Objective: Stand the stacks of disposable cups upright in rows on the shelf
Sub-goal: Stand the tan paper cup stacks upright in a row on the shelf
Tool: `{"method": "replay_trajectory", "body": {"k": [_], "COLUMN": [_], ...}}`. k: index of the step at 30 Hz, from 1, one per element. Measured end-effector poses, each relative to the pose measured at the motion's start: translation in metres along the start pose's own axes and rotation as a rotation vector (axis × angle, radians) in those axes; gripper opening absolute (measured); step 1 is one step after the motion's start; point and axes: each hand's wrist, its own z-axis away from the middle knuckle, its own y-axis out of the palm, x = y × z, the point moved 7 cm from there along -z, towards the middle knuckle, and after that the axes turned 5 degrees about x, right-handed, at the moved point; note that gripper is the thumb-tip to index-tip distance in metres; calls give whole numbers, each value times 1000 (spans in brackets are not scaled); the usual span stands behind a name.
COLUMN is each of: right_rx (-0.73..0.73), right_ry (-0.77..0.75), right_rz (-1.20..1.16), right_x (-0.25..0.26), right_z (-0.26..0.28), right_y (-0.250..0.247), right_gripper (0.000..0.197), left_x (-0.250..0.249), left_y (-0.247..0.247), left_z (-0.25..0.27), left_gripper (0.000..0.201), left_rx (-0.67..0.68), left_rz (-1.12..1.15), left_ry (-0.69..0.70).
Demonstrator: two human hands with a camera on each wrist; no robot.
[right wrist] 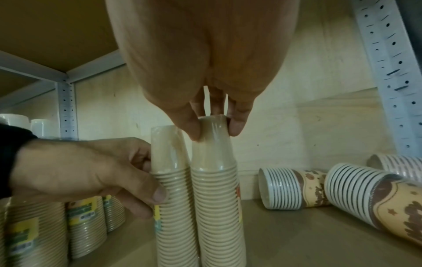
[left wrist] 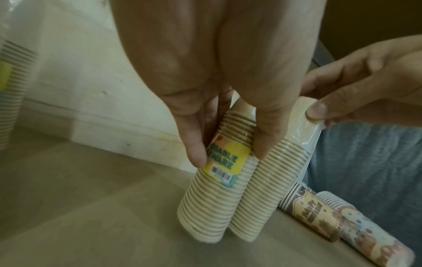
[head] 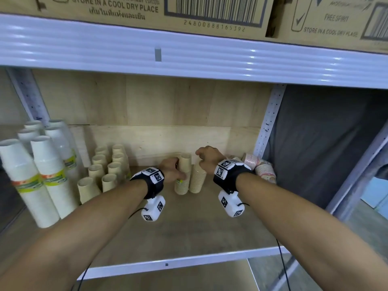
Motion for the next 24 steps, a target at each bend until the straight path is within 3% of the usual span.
{"method": "replay_trajectory", "body": {"k": [10,18,24], "right_rx": [41,-116,-67], "right_ry": [17,165,184], "right_rz": [9,-70,-8], "right_x": [9,0,7], "right_z": [-2,0,-8], "right_y": [18,5,10], "right_gripper": [43,50,35], "left_x": [19,-15,-32], "left_y": [7,-21,-25], "left_z": [3,7,4], "left_gripper": [52,66,44], "left_rx": [-10,-32,4], "left_rz": [10,191,-18], "left_ry": [-42,133,180]}}
